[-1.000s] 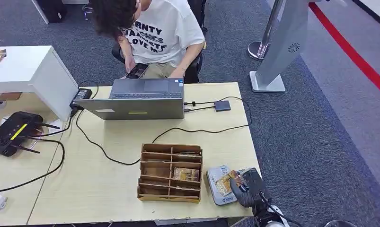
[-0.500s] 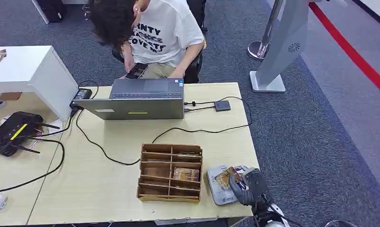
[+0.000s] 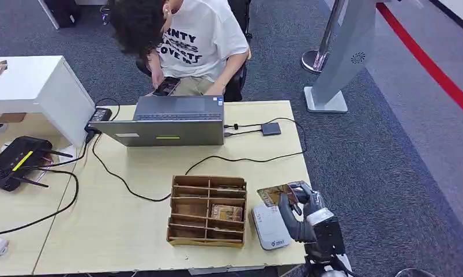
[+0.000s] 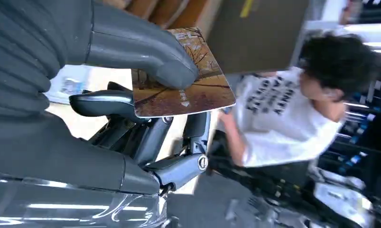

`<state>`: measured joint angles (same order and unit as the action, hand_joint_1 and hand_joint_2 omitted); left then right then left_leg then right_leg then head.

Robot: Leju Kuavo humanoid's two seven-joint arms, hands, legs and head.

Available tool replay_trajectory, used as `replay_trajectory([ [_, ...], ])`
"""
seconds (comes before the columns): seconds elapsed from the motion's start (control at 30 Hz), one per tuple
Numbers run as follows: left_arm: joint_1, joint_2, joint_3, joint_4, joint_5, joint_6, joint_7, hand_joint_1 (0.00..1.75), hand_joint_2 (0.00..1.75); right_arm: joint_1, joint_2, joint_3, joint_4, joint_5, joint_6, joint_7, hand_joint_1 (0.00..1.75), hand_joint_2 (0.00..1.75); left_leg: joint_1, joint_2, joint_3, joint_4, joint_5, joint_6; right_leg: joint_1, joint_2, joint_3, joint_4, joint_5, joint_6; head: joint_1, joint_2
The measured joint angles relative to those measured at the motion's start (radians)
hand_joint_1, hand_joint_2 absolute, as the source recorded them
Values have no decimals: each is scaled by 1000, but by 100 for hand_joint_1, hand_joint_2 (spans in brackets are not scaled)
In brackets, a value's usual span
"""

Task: Pass the card to the sensor for recognition and then transmit it.

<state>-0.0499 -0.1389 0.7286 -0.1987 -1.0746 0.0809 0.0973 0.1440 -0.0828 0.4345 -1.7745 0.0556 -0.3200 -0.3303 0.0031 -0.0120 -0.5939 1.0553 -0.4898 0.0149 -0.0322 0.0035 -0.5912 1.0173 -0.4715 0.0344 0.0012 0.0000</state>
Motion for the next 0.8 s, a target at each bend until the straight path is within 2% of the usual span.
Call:
replay_trajectory([
  [0.2,0,-3,4,0,-5,0,-2,0,0,2,26,3,-75,41,-26,-26,175,175,0,0,0,0,0,0,0,0,0,0,0,0,0,0],
  [0.8,0,-4,5,0,-6,0,-2,0,0,3,39,3,-97,45,-28,-29,175,175,0,0,0,0,0,0,0,0,0,0,0,0,0,0],
])
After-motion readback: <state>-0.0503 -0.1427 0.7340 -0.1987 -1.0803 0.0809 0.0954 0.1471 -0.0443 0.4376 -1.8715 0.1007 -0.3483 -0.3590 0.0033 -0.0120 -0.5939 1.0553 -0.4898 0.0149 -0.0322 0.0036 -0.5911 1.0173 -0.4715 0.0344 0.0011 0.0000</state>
